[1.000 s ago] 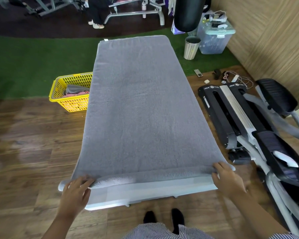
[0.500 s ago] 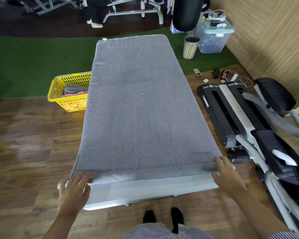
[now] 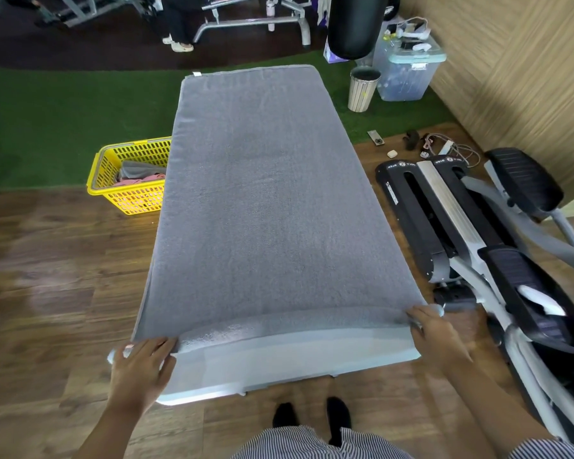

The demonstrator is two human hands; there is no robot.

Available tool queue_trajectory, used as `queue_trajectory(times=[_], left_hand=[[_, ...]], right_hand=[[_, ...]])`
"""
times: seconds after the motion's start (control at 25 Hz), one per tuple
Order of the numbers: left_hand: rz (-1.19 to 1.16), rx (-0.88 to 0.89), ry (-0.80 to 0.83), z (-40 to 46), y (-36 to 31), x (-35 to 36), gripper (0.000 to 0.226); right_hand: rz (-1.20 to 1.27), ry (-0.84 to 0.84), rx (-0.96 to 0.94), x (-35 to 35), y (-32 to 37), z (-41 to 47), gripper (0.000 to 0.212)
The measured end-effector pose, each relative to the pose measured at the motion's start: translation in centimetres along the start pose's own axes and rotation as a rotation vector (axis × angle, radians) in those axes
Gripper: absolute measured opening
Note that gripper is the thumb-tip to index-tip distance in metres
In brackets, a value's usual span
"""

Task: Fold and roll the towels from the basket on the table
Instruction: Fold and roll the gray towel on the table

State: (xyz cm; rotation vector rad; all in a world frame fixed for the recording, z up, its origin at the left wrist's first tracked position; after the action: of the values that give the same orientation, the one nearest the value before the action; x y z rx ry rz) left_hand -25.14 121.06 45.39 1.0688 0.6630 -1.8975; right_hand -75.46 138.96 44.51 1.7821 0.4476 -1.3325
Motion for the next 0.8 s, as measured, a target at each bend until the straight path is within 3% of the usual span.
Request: queue_trajectory(times=[0.24, 0.48, 0.68, 0.8], left_hand=[[-0.049, 0.062, 0.079, -0.7, 1.5, -0.4, 0.040], [-0.008, -0.085, 0.084, 0.6, 0.6, -0.3, 0.040], [-0.004, -0.123, 0.183, 0.3, 0.6, 0.7, 0.042], [0.064, -0.170, 0.172, 0.5, 0.0, 0.9, 0.039]], right_hand=[[-0.115, 0.050, -0.037, 0.0, 0.2, 0.0, 0.025], [-0.096, -0.123, -0.159, -0.7, 1.8, 0.1, 0.017], [-0.034, 0.011, -0.040, 0.2, 0.9, 0.3, 0.038], [-0.036, 0.010, -0.050, 0.3, 1.0, 0.6, 0.037]])
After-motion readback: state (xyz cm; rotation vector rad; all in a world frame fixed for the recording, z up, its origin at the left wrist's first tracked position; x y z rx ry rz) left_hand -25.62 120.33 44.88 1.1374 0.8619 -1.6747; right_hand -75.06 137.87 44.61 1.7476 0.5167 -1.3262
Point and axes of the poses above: each hand's wrist, its own z-axis towards the middle knuckle, its own x-axis out of the palm, y = z × x, the point moved 5 cm from there along z, towards the middle knuckle, and after that the axes turned 13 degrees about -y, right-handed, at the moved point
